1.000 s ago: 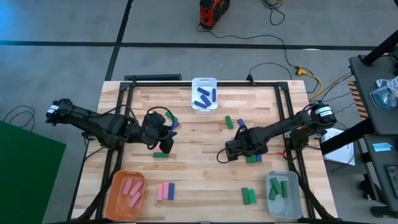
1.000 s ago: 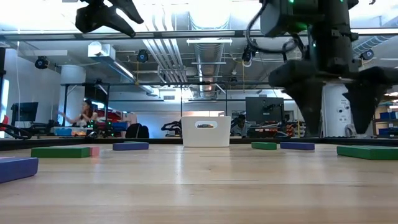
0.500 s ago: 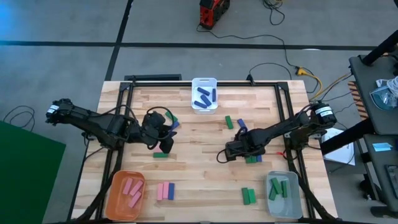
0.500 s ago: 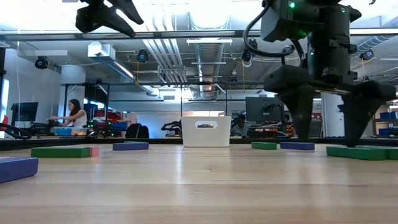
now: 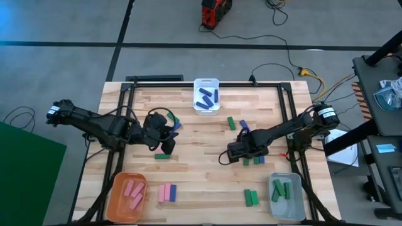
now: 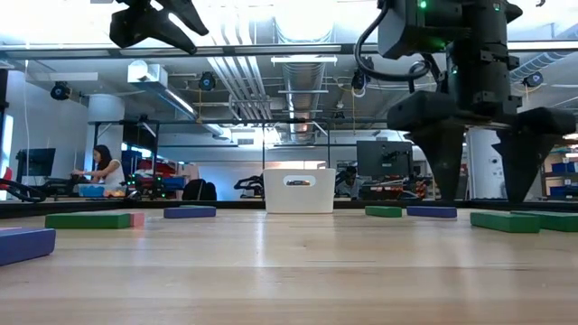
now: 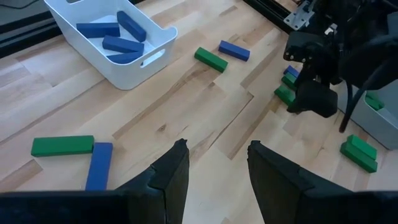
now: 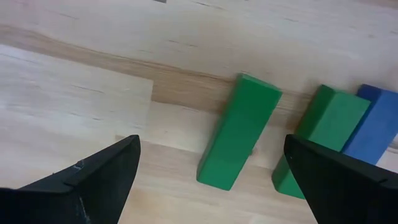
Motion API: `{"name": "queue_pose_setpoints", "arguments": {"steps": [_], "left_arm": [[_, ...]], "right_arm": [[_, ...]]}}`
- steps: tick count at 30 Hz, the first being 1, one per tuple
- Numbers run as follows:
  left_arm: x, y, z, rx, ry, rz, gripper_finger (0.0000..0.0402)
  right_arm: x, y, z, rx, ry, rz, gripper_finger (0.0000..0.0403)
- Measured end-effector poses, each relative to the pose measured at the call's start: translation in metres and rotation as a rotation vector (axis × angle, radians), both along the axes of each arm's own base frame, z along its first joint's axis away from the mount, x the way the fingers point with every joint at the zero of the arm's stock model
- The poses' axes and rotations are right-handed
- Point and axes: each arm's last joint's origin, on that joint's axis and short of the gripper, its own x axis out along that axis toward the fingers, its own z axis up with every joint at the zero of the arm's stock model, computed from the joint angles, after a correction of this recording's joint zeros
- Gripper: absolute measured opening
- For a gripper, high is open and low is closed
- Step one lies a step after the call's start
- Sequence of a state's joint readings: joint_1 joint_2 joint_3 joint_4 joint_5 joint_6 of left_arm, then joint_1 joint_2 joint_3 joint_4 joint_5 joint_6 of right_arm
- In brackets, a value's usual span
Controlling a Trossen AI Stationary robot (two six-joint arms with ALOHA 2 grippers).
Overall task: Sort blocks
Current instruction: Put the green block into the gray bin
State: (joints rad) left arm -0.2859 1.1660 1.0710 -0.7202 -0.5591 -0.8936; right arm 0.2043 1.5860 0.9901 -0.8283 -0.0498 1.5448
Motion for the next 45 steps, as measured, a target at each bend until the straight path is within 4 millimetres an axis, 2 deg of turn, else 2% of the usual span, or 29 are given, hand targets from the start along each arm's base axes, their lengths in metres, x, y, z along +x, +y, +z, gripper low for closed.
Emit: {"name": "queue_pose_setpoints", "arguments": {"steps": [23,26,32,45], "left_arm": [[0.0,0.001,0.0,0.007,-0.004,0.01,0.0142],[0.0,0.001,0.0,0.007,-0.004,0.012,0.0142],[0.001,0.003,0.0,0.008,-0.003,0.018,0.0142],[0.001,0.003,0.0,0.009,-0.003,0.02,0.0142]], "right_arm": [[-0.011,-0.003,-0.026,-0.019,-0.022,-0.024,0.0388],[-0.011,-0.003,-0.026,-0.019,-0.021,-0.018,0.0379],[-0.013,-0.003,-0.027,-0.022,-0.014,-0.003,0.0325],[-0.014,-0.003,-0.028,-0.025,-0.015,0.037,0.0164]]}}
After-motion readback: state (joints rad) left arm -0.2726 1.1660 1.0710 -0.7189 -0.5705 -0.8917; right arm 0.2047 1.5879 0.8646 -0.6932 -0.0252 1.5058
